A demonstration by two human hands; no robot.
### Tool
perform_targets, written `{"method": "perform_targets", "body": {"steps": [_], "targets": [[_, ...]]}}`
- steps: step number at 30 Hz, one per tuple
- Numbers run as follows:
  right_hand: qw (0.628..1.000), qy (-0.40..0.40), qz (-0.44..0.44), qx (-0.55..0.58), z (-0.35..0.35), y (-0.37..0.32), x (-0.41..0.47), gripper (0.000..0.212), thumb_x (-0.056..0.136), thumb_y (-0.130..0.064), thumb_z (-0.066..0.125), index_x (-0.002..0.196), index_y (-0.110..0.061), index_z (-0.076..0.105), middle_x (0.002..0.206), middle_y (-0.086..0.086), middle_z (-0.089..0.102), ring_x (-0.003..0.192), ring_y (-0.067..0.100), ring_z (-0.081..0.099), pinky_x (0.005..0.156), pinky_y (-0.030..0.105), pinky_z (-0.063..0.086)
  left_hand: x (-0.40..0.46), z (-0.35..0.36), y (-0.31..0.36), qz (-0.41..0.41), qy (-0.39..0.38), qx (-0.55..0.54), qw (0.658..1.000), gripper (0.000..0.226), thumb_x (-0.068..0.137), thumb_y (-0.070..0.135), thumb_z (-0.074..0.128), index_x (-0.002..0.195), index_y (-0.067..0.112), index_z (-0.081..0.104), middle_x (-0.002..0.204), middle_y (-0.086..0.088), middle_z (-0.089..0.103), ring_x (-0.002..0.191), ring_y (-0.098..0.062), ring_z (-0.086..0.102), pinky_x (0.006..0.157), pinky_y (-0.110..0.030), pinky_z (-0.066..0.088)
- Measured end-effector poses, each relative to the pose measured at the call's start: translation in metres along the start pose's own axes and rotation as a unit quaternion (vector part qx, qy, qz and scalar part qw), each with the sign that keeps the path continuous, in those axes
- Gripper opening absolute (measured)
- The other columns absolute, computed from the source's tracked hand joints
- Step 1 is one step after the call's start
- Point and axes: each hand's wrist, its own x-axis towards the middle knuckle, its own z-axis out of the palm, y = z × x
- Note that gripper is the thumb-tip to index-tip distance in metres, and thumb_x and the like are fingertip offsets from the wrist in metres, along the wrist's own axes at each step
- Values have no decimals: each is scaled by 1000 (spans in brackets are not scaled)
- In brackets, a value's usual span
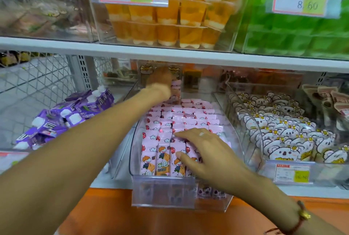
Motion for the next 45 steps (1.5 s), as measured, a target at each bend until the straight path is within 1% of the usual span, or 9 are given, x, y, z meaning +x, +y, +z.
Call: {"method": "perform_targets", "body": {"steps": [8, 13, 22, 29, 32, 35, 38, 42, 45], "targets": [[1000, -2, -1, -3, -2, -2, 0, 44, 94, -50, 45, 137, -39, 39, 137, -19, 45, 125, 0, 34, 102, 18, 24, -8, 25, -5, 49, -123, 11, 991, 23, 97, 20, 53, 115, 17, 68, 119, -5, 67, 103, -24, 63, 92, -36, 51], [1000, 0, -3, -26, -5, -5, -1, 44, 96, -48, 42, 138, -37, 39, 139, -17, 44, 127, 2, 34, 104, 20, 25, -8, 19, -4, 87, -95, 29, 991, 29, 95, 26, 57, 122, 18, 62, 123, -2, 64, 104, -21, 61, 79, -26, 47], [997, -13, -21, -72, -16, -10, -18, 39, 98, -49, 35, 132, -36, 49, 127, -17, 49, 116, 2, 39, 94, 18, 31, -10, 11, 3, 75, -129, 54, 987, 22, 94, 25, 59, 113, 16, 68, 120, -2, 65, 104, -22, 62, 83, -28, 50], [997, -17, -29, -62, -17, -8, -18, 36, 99, -46, 34, 131, -37, 47, 125, -19, 48, 113, 1, 39, 92, 18, 29, -23, -6, 9, -30, -24, -204, 978, 18, 99, 25, 49, 109, 12, 56, 102, -5, 62, 80, -20, 62, 57, -24, 45], [998, -15, -27, -60, -16, -8, -18, 35, 98, -46, 36, 130, -37, 49, 124, -19, 48, 112, 0, 39, 88, 15, 27, -45, -15, 12, -40, 38, -259, 964, 20, 100, 24, 46, 109, 10, 57, 105, -8, 64, 81, -21, 59, 58, -29, 48], [999, -11, -24, -47, -16, -7, -16, 32, 97, -43, 42, 127, -36, 53, 123, -19, 50, 111, 0, 41, 86, 14, 29, -77, -23, 13, -86, 131, -347, 925, 21, 99, 27, 48, 112, 14, 58, 111, -7, 67, 95, -22, 65, 81, -41, 56], [1000, 7, 2, -23, -17, -9, -14, 28, 96, -40, 46, 121, -36, 58, 118, -18, 53, 109, 1, 43, 87, 20, 39, -117, -35, 10, -84, 216, -462, 856, 7, 99, 26, 49, 103, 22, 53, 103, -5, 69, 93, -20, 67, 77, -42, 57], [977, 125, 53, 164, -19, -25, -11, 12, 92, -39, 55, 101, -33, 60, 98, -23, 56, 96, -3, 51, 81, 15, 42, -163, -46, 8, -45, 229, -531, 815, 5, 97, 27, 53, 93, 25, 55, 86, 1, 71, 82, -13, 69, 74, -36, 57], [939, 136, 111, 297, -18, -41, -9, 35, 77, -63, 51, 94, -32, 49, 93, -18, 53, 89, 4, 52, 78, 27, 47, -179, -52, 6, -34, 209, -540, 814, 5, 95, 25, 54, 90, 25, 56, 81, 6, 72, 80, -9, 69, 78, -41, 58]]}}
